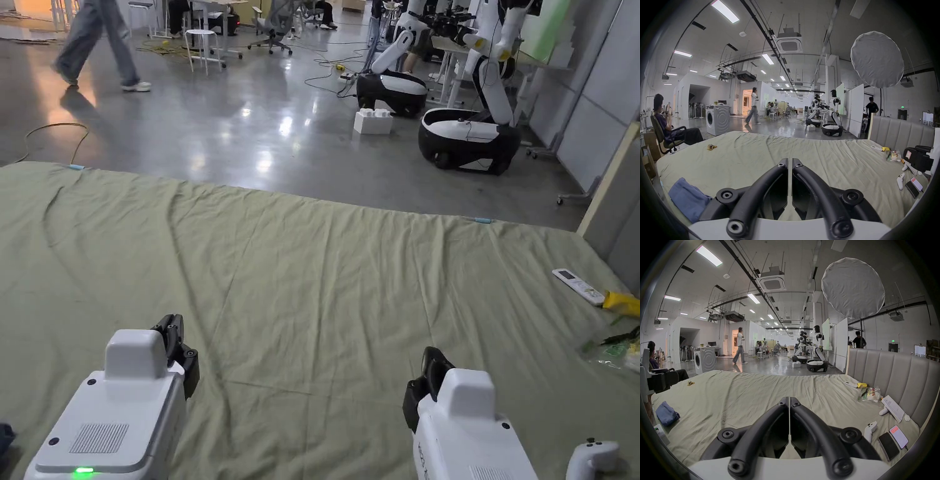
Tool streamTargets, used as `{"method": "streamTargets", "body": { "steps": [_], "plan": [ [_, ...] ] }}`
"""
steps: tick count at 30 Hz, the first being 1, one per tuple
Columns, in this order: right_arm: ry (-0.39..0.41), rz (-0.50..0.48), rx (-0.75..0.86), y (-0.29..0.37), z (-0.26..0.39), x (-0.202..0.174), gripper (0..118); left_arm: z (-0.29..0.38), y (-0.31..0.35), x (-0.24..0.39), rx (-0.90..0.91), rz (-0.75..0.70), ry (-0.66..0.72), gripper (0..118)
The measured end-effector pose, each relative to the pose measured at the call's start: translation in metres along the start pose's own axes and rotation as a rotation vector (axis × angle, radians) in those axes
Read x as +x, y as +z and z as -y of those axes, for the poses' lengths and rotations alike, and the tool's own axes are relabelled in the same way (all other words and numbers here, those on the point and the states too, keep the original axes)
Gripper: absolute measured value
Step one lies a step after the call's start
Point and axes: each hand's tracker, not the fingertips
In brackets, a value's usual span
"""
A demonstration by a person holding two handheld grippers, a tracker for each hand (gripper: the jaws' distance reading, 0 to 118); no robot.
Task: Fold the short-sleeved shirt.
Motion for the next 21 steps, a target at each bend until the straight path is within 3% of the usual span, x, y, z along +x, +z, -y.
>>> {"method": "streamTargets", "body": {
  "steps": [19,21],
  "plan": [
    [0.008,0.000,-0.003,-0.0053,-0.0001,-0.0062,3,-0.0023,-0.0030,-0.0053,0.012,-0.001,-0.025,5],
    [0.005,0.002,-0.002,-0.0052,-0.0005,-0.0067,12,-0.0040,-0.0036,-0.0050,0.014,-0.001,-0.029,16]
  ]
}}
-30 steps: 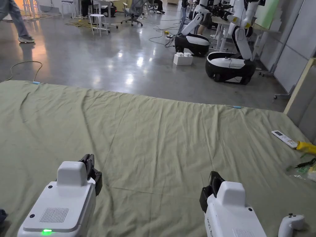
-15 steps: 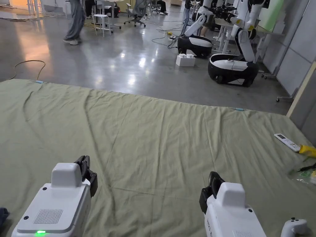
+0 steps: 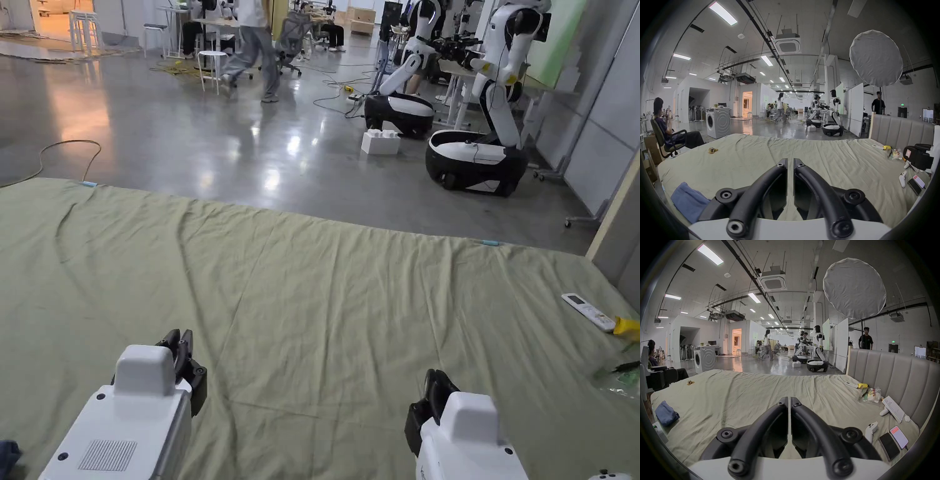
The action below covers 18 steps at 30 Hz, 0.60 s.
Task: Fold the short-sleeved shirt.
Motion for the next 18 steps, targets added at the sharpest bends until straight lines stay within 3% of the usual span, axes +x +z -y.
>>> {"method": "streamTargets", "body": {
  "steps": [2,4,6,8,12,15,18],
  "plan": [
    [0.004,0.004,-0.001,-0.0006,-0.0002,-0.0004,27,-0.0011,-0.0007,0.0004,-0.003,0.000,-0.004,30],
    [-0.001,0.004,-0.005,-0.0012,-0.0002,-0.0006,38,-0.0012,-0.0018,0.0000,-0.007,0.001,0.001,35],
    [-0.003,0.025,-0.012,-0.0023,0.0000,-0.0006,61,-0.0013,-0.0029,0.0002,-0.009,-0.004,0.004,51],
    [0.001,0.047,-0.007,-0.0018,0.0002,-0.0006,70,-0.0017,-0.0035,0.0006,-0.010,-0.013,0.001,63],
    [0.003,0.055,-0.009,-0.0031,0.0008,0.0011,82,-0.0023,-0.0044,0.0008,-0.017,-0.027,-0.003,65],
    [-0.014,0.051,-0.012,-0.0039,0.0013,0.0037,109,-0.0038,-0.0067,0.0001,-0.040,-0.029,0.002,81],
    [-0.040,0.030,-0.008,-0.0037,0.0019,0.0070,114,-0.0031,-0.0050,-0.0028,-0.028,-0.015,0.017,90]
  ]
}}
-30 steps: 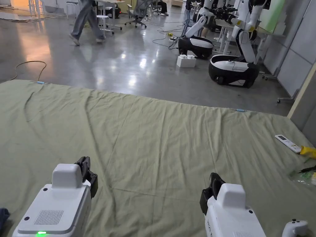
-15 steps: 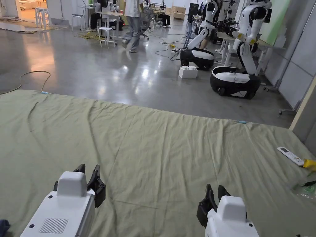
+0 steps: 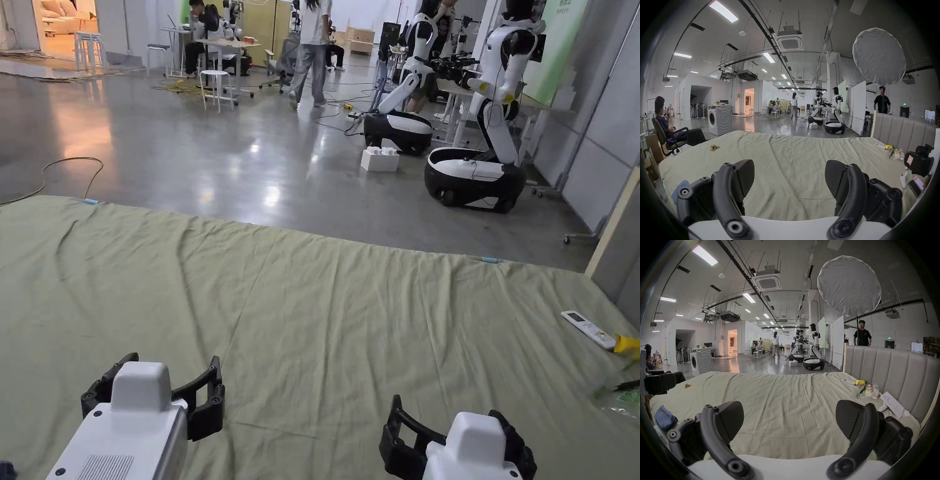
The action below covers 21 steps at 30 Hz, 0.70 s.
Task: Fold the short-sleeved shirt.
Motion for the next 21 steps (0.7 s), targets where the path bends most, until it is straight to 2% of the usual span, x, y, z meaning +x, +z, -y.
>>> {"method": "streamTargets", "body": {
  "steps": [5,8,12,14,21],
  "plan": [
    [-0.006,0.008,-0.014,-0.005,-0.001,-0.002,118,0.002,-0.002,0.005,0.016,-0.041,-0.050,101],
    [-0.002,0.007,-0.004,-0.008,-0.005,-0.003,118,0.001,-0.002,0.003,0.023,-0.023,-0.057,103],
    [-0.105,-0.005,-0.066,-0.013,-0.008,0.000,118,-0.004,-0.004,0.001,0.017,-0.010,-0.034,107],
    [-0.074,0.020,-0.053,-0.015,-0.014,-0.002,118,-0.006,-0.005,0.001,0.016,-0.010,-0.028,112],
    [-0.039,0.068,-0.090,-0.022,-0.019,-0.006,118,-0.008,-0.005,0.004,0.026,-0.001,-0.047,113]
  ]
}}
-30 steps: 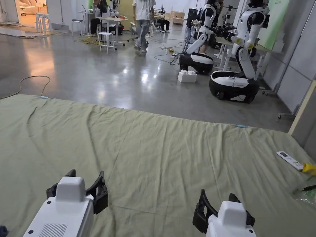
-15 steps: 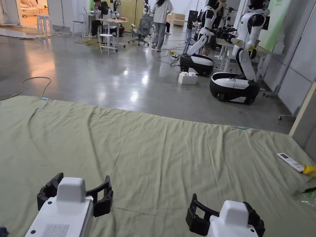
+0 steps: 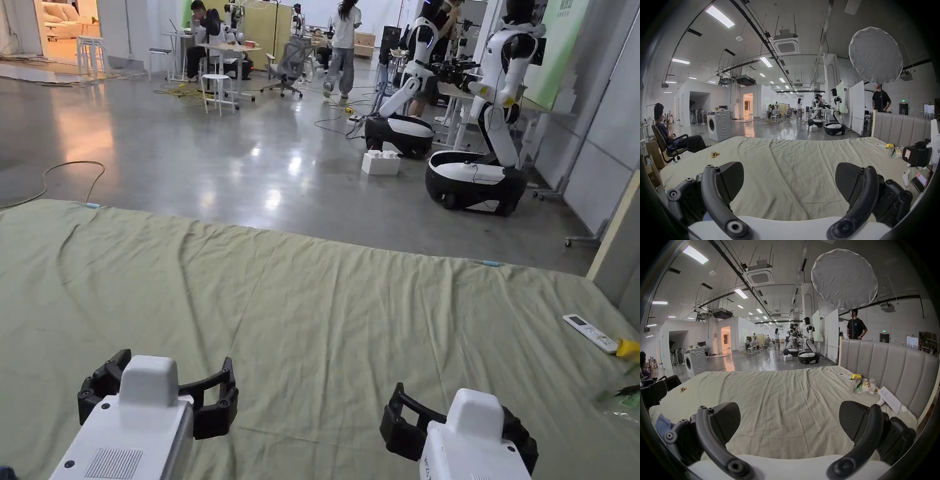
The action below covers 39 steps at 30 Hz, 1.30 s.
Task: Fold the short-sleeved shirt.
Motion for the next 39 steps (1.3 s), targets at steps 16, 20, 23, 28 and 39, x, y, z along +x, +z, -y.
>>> {"method": "streamTargets", "body": {
  "steps": [16,20,23,28,39],
  "plan": [
    [-0.027,-0.037,-0.078,-0.001,-0.004,-0.009,118,0.000,-0.002,0.000,-0.023,0.007,0.013,113],
    [-0.051,-0.026,-0.135,-0.003,-0.008,-0.012,118,0.001,-0.003,-0.002,-0.030,0.012,0.020,113],
    [-0.068,-0.027,-0.152,-0.005,-0.008,-0.012,118,0.001,-0.002,-0.002,-0.032,0.012,0.021,113],
    [-0.080,-0.041,-0.158,-0.005,-0.006,-0.011,118,0.002,-0.003,-0.003,-0.030,0.016,0.014,113],
    [-0.060,-0.028,-0.157,-0.009,-0.003,-0.006,118,0.002,-0.003,-0.005,-0.018,0.001,0.010,113]
  ]
}}
